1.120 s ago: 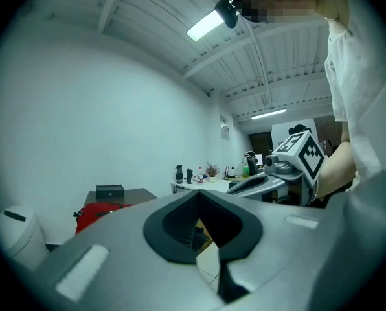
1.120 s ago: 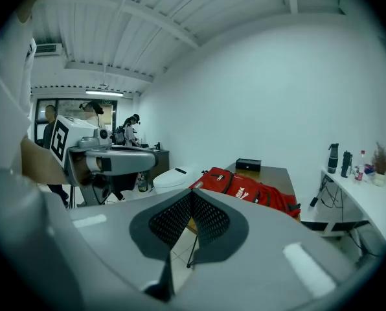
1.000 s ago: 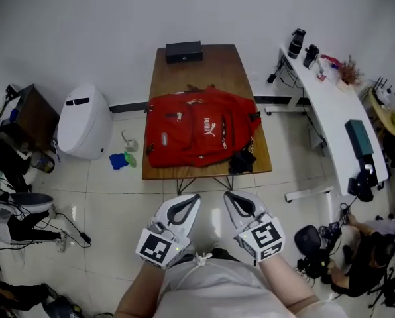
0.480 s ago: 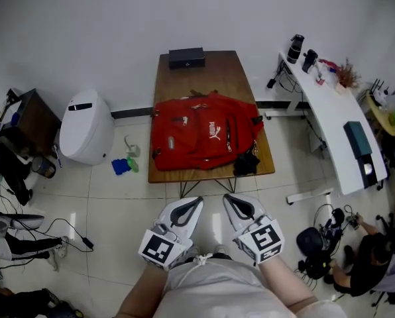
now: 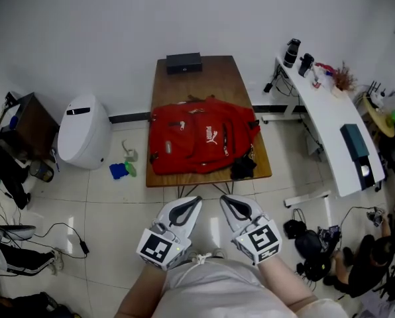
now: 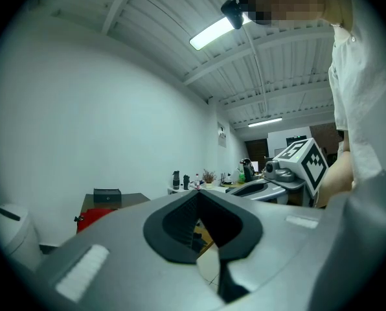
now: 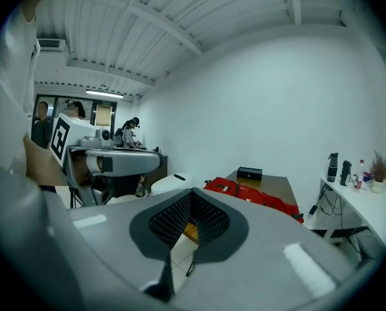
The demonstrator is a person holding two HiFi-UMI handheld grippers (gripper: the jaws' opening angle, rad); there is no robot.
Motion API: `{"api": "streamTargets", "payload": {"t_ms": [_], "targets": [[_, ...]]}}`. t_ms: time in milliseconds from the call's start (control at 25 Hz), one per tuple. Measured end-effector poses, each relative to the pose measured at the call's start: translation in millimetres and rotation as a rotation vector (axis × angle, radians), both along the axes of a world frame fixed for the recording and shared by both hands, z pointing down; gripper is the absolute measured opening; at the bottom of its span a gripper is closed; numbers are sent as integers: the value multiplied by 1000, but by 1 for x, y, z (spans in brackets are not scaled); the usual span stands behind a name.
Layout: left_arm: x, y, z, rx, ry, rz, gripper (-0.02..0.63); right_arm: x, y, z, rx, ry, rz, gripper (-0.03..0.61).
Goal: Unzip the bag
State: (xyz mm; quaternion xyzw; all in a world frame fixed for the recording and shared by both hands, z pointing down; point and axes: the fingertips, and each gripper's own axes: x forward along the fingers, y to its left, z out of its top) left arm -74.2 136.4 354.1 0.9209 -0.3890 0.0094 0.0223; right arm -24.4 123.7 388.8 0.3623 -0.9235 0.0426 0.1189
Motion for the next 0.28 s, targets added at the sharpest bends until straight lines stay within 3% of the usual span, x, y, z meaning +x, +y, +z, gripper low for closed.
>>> {"api": "streamTargets", "payload": {"t_ms": [280], "targets": [[1,-6,1,11,-2,3,6,1,-6,-8,55,-9,-11,6]]}}
